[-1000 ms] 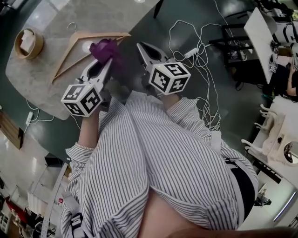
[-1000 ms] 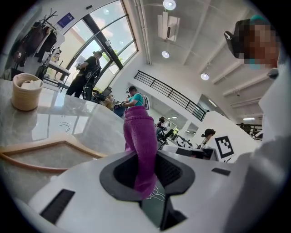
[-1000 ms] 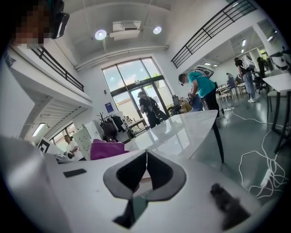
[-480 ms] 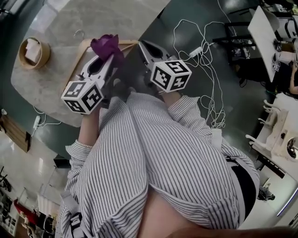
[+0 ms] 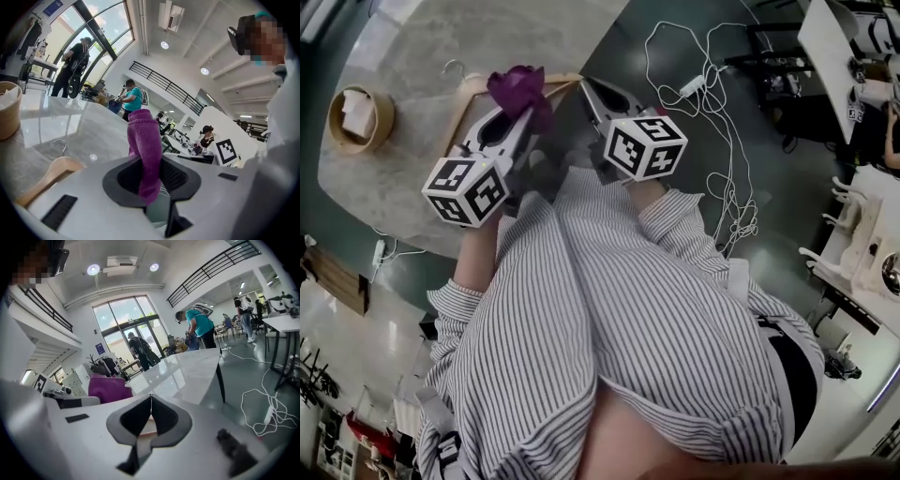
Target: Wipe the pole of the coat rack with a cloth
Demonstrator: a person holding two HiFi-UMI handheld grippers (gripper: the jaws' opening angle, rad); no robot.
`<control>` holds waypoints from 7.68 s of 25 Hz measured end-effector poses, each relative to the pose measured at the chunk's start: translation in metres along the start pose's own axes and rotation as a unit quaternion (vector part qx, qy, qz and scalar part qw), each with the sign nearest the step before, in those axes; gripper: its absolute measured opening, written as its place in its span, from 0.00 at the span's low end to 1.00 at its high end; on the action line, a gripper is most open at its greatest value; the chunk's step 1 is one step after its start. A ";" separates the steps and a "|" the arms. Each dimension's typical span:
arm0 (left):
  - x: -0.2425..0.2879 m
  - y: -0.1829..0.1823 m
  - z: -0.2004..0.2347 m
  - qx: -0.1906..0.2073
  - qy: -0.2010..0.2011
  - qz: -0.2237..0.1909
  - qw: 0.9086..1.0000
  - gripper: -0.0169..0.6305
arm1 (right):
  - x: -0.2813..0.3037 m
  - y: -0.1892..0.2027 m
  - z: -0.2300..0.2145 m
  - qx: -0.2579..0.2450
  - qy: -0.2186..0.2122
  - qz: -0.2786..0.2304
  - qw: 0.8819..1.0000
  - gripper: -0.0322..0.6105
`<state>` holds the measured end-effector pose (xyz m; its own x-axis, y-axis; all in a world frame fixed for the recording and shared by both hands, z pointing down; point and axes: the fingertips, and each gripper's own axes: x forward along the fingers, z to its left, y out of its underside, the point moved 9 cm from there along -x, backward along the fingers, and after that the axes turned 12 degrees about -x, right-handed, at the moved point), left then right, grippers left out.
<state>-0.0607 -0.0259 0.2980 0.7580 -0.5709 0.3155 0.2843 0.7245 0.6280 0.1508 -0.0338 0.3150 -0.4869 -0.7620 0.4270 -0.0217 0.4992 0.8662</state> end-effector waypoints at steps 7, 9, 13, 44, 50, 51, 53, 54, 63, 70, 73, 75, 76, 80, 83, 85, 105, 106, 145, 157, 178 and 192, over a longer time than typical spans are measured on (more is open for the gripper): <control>0.008 0.003 0.000 -0.007 0.001 0.015 1.000 0.18 | 0.002 -0.001 -0.003 -0.004 -0.001 0.013 1.000 0.08; 0.012 0.002 0.000 -0.007 -0.001 0.020 1.000 0.18 | 0.004 -0.001 -0.005 -0.002 -0.004 0.018 1.000 0.08; 0.019 0.004 -0.002 -0.009 -0.001 0.031 0.999 0.18 | 0.005 0.002 -0.013 0.003 -0.004 0.029 1.000 0.08; 0.148 0.005 0.033 -0.076 -0.002 0.081 0.994 0.18 | 0.056 0.050 -0.095 0.080 -0.045 0.097 0.991 0.08; 0.153 0.013 0.049 -0.094 -0.006 0.091 0.991 0.18 | 0.068 0.059 -0.096 0.081 -0.049 0.113 0.989 0.08; 0.154 0.014 0.051 -0.096 -0.007 0.093 0.991 0.18 | 0.069 0.059 -0.097 0.080 -0.049 0.116 0.989 0.08; 0.155 0.016 0.057 -0.101 -0.010 0.099 0.990 0.18 | 0.072 0.060 -0.097 0.079 -0.049 0.119 0.989 0.08; 0.156 0.017 0.059 -0.103 -0.012 0.102 0.989 0.18 | 0.073 0.061 -0.098 0.079 -0.049 0.121 0.988 0.08; 0.159 0.021 0.075 -0.122 -0.017 0.103 0.987 0.18 | 0.083 0.067 -0.097 0.075 -0.054 0.137 0.986 0.08; 0.159 0.023 0.082 -0.130 -0.021 0.096 0.987 0.18 | 0.092 0.067 -0.095 0.072 -0.058 0.137 0.986 0.08; 0.149 0.022 0.087 -0.139 -0.024 0.088 0.986 0.18 | 0.096 0.065 -0.087 0.072 -0.062 0.135 0.986 0.08; 0.144 0.020 0.090 -0.142 -0.030 0.080 0.986 0.18 | 0.099 0.063 -0.081 0.069 -0.066 0.135 0.986 0.08; 0.143 0.020 0.091 -0.143 -0.032 0.077 0.986 0.18 | 0.100 0.063 -0.080 0.067 -0.069 0.136 0.986 0.08; 0.141 0.021 0.095 -0.150 -0.036 0.070 0.986 0.18 | 0.105 0.064 -0.078 0.062 -0.076 0.142 0.985 0.08; 0.130 0.018 0.100 -0.162 -0.039 0.059 0.984 0.18 | 0.109 0.063 -0.069 0.058 -0.080 0.147 0.984 0.08; 0.123 0.017 0.104 -0.168 -0.042 0.053 0.983 0.18 | 0.113 0.062 -0.064 0.054 -0.083 0.149 0.984 0.08; 0.078 -0.001 0.135 -0.179 -0.080 0.017 0.980 0.18 | 0.149 0.050 -0.024 0.020 -0.122 0.172 0.977 0.08; 0.075 -0.002 0.138 -0.179 -0.083 0.015 0.980 0.18 | 0.152 0.050 -0.021 0.020 -0.124 0.172 0.977 0.08; -0.012 -0.029 0.206 -0.199 -0.124 -0.028 0.972 0.18 | 0.199 0.044 0.054 -0.019 -0.145 0.178 0.973 0.08; -0.010 -0.032 0.208 -0.211 -0.128 -0.040 0.968 0.18 | 0.209 0.041 0.053 -0.022 -0.154 0.189 0.970 0.08; -0.048 -0.006 0.208 -0.241 -0.165 -0.101 0.951 0.18 | 0.211 0.056 0.086 -0.058 -0.212 0.210 0.953 0.07; -0.072 0.014 0.190 -0.261 -0.200 -0.130 0.935 0.18 | 0.209 0.051 0.105 -0.083 -0.264 0.218 0.936 0.07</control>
<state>-0.2228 -0.0482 0.4195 0.3728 -0.7777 0.5062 0.7563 0.5707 0.3198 -0.0440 -0.1240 0.4213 -0.7821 -0.1685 0.5999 0.3945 0.6112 0.6861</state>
